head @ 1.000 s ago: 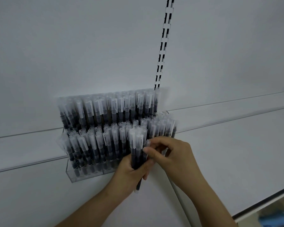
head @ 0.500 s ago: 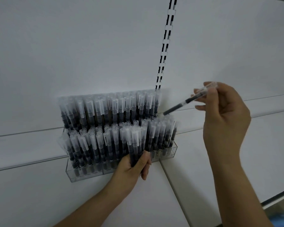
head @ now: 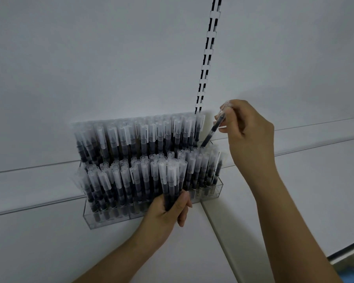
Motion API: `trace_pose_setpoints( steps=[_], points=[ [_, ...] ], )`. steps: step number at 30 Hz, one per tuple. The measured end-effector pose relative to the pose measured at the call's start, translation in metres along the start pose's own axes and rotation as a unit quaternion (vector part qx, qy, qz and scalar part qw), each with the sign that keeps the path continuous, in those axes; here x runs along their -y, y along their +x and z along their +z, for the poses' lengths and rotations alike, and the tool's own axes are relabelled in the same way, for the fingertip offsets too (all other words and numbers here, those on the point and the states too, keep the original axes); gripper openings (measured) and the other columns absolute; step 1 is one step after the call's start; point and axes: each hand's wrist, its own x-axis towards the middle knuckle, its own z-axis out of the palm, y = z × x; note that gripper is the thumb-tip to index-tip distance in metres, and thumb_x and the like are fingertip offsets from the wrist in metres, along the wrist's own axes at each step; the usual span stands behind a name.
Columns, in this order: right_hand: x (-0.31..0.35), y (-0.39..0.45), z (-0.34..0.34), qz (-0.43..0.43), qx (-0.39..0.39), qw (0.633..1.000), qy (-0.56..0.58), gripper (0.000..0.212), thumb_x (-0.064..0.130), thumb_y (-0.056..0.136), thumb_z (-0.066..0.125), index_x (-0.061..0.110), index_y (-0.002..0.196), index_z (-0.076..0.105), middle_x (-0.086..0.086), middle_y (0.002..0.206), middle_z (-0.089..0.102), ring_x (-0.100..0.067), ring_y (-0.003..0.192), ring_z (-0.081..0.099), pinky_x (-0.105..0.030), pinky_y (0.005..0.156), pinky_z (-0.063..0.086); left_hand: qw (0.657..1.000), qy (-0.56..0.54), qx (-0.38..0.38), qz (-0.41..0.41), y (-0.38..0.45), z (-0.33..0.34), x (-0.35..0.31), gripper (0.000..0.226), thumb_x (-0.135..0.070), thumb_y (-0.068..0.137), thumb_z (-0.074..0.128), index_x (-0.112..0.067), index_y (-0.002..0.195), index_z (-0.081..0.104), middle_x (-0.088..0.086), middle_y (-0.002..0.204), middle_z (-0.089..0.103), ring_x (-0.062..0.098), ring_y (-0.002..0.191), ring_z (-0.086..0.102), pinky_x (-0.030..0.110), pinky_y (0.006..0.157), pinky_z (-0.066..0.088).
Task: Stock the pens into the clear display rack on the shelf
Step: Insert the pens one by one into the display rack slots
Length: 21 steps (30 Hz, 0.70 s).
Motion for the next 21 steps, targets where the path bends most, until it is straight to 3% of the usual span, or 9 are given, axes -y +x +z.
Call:
trace_pose_setpoints(
  steps=[7,9,13,17,21],
  points=[
    [0.004,0.004,0.010,-0.074,0.118,0.984,-0.108,0.017,0.028,0.102,0.051,0.020,0.105,0.066,0.005,0.081,0.070,-0.009,0.075,0.066,-0.031,0.074,0.051,1.000,-0.007,0.003,-0.001,0.001,0.000,0.003,0.040,-0.036,0.092,0.043,-0.003,0.076,0.057,0.005,0.053,0.047,0.016,0.052,0.044,0.014,0.065,0.044],
    [0.002,-0.001,0.017,-0.068,0.123,0.984,-0.112,0.017,0.028,0.102,0.052,0.019,0.104,0.066,0.003,0.078,0.069,-0.010,0.072,0.064,-0.029,0.072,0.049,1.000,-0.009,0.004,0.000,0.001,0.000,0.003,0.041,-0.036,0.093,0.044,-0.001,0.077,0.057,0.005,0.053,0.047,0.016,0.052,0.044,0.014,0.065,0.043],
    [0.002,-0.002,0.018,-0.037,0.084,0.988,-0.120,0.015,0.029,0.099,0.055,0.018,0.097,0.066,0.010,0.071,0.063,-0.002,0.066,0.059,-0.013,0.064,0.044,1.000,-0.003,0.003,0.001,0.000,-0.001,0.003,0.042,-0.036,0.094,0.043,0.001,0.078,0.056,0.005,0.053,0.047,0.015,0.052,0.044,0.014,0.062,0.041],
    [-0.006,0.002,0.018,0.013,0.087,0.989,-0.121,0.017,0.030,0.096,0.061,0.015,0.095,0.070,0.007,0.080,0.070,-0.006,0.074,0.065,-0.023,0.076,0.053,1.000,0.002,0.000,0.000,0.000,0.000,0.002,0.043,-0.037,0.092,0.042,0.002,0.078,0.057,0.003,0.052,0.047,0.014,0.051,0.044,0.014,0.061,0.041],
    [-0.014,-0.009,0.022,-0.008,0.124,0.979,-0.164,0.013,0.030,0.093,0.066,0.018,0.097,0.069,0.009,0.086,0.070,-0.007,0.080,0.065,-0.031,0.079,0.055,1.000,0.004,0.003,-0.003,-0.001,-0.001,0.002,0.041,-0.037,0.093,0.042,-0.002,0.077,0.057,0.004,0.052,0.047,0.016,0.052,0.044,0.014,0.063,0.041]
  ],
)
